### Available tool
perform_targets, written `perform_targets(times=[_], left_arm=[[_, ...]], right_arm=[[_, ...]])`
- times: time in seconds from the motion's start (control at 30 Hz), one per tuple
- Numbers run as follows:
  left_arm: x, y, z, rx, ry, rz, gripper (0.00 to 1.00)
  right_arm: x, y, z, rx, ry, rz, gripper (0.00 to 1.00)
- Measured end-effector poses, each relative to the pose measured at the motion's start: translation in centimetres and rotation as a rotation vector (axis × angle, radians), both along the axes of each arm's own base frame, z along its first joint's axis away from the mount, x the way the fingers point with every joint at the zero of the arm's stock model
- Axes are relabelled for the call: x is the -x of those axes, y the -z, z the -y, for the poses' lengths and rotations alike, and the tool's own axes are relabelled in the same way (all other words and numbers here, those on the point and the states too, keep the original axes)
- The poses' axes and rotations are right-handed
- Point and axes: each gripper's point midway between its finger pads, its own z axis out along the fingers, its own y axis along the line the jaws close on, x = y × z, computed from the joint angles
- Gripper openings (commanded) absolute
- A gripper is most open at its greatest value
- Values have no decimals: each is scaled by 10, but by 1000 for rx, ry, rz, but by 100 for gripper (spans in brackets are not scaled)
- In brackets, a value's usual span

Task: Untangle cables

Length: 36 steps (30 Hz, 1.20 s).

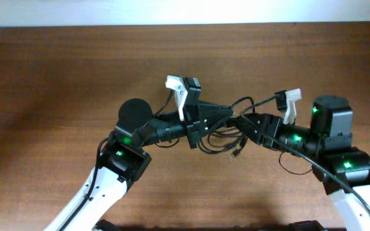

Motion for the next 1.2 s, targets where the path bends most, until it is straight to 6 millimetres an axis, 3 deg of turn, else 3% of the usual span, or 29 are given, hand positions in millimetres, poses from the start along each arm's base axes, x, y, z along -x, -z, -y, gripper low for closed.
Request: perform_targets(times=[0.1,0.37,0.43,0.47,0.5,0.57,0.6,0.63,0.67,0.7,0.77,0.97,1.03,1.1,1.17,1.2], left_arm=[[2,-2,2,11,9,-19,0],[8,-13,5,43,28,21,0],[7,-6,5,26,23,-7,0],[3,7,5,-15,3,-59,0],[-3,36,1,-104,-54,-173,0],[-19,113,-24,-326,-264,-405,4],[-21,131,-34,-390,-320,-452,37],[-22,154,-44,-466,-374,-507,81],[-23,163,-48,-499,-392,-527,93],[-18,178,-54,-552,-402,-578,99],[-10,208,-65,-655,-429,-663,99],[20,236,-89,-823,-418,-765,99],[24,246,-106,-906,-475,-778,99],[14,250,-122,-934,-598,-777,99],[-1,250,-124,-907,-680,-771,99],[-8,262,-125,-914,-722,-802,99]], right_arm=[[-9,-8,-1,-7,0,59,50],[-7,-5,-1,-5,0,40,50],[-4,-1,0,-2,0,14,51],[-4,-1,0,-2,0,12,50],[-4,-1,0,-2,0,12,51],[-4,-1,0,-1,0,11,50],[-4,-1,0,-1,1,13,51],[-4,-1,0,-2,1,12,50],[-4,-1,0,-1,0,13,51],[-4,-1,0,-2,1,12,50],[-4,-1,0,-1,0,13,50],[-6,1,2,18,16,21,51],[-8,6,6,40,38,9,51],[-9,8,8,62,44,19,51],[-10,9,9,69,48,22,51],[-10,10,9,73,51,20,51]])
